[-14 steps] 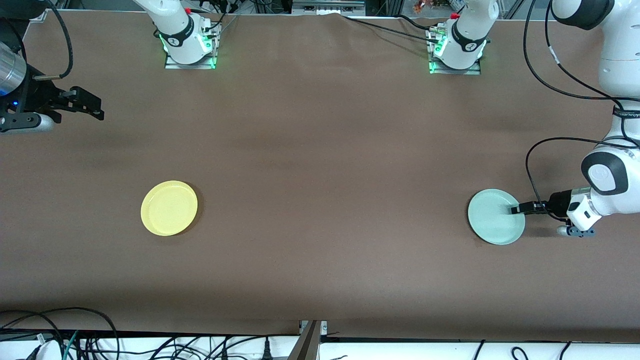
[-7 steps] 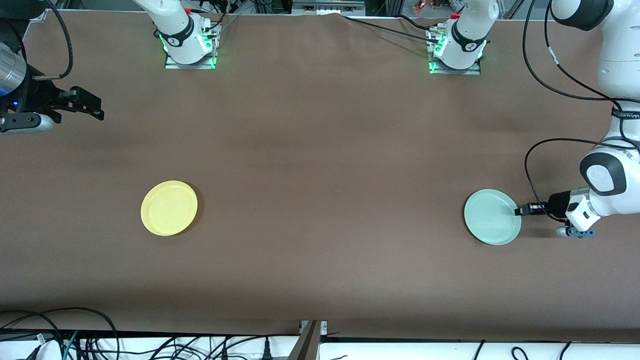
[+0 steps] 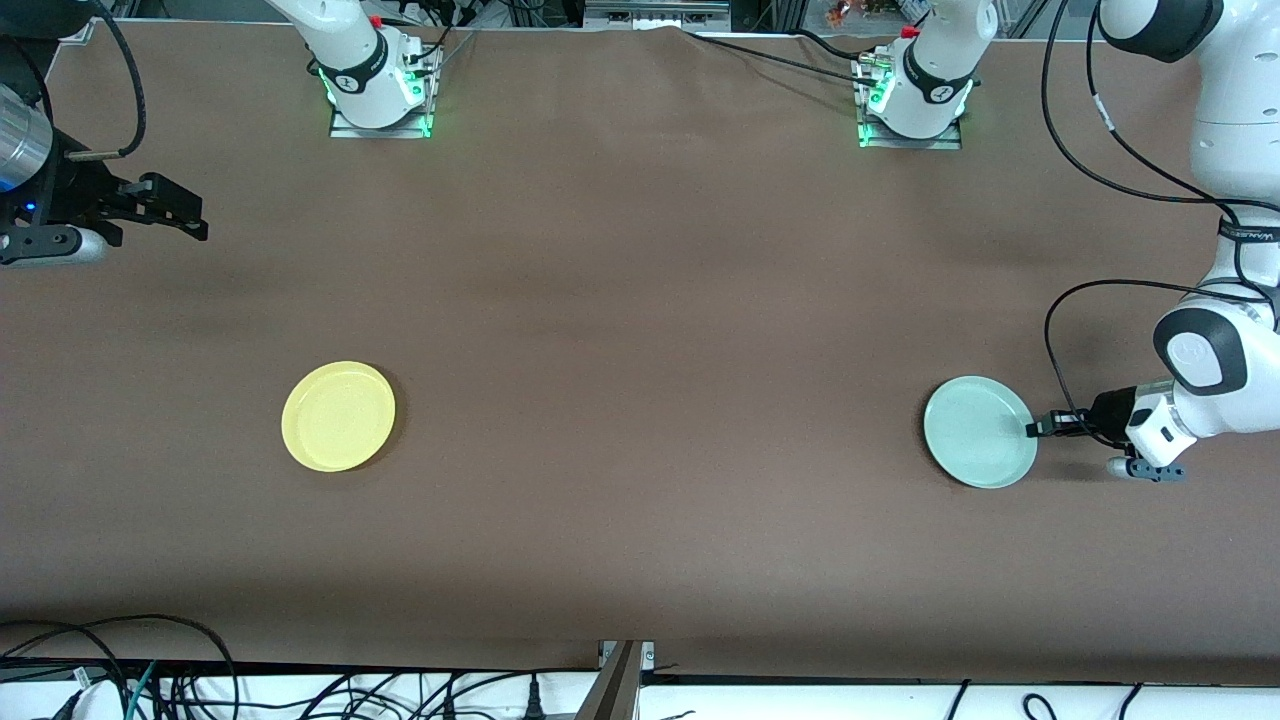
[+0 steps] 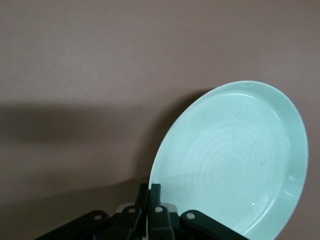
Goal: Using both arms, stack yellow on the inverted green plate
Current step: 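Lift the green plate with the left gripper and flip it over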
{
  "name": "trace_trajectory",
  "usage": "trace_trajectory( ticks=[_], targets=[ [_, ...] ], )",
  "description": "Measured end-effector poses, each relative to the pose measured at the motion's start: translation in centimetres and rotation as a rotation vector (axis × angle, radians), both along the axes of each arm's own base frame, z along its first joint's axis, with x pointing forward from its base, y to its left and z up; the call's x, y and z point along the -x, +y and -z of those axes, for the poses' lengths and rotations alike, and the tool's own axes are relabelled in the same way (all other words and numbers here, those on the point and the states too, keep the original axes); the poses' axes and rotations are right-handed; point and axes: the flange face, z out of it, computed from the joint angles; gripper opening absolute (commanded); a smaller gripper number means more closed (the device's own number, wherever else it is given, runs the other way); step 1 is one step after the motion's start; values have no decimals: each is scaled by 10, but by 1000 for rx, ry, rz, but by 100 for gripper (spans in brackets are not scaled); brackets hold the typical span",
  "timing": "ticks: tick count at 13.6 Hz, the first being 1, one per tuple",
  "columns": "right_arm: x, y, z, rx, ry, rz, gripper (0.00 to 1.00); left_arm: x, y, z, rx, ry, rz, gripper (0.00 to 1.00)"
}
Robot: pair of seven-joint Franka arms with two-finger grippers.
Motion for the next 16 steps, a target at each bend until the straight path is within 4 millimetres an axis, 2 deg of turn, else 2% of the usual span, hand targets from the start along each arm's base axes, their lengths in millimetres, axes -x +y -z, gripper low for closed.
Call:
trace_trajectory(
  ticks=[3, 6, 8, 12, 16],
  targets=[
    [0, 0, 0, 0, 0, 0, 100, -29, -37, -39, -12, -78, 62, 0],
    [0, -1, 0, 0, 0, 1, 100, -52, -89, -84, -100, -136, 177, 0],
    [0, -1, 0, 0, 0, 2, 100, -62, -126, -103, -158, -159, 245, 0],
    [0, -2, 0, 0, 0, 3, 100, -72, -226, -134, -302, -204, 377, 0],
    [0, -2, 0, 0, 0, 4, 100, -67, -324, -147, -496, -282, 489, 0]
  ],
)
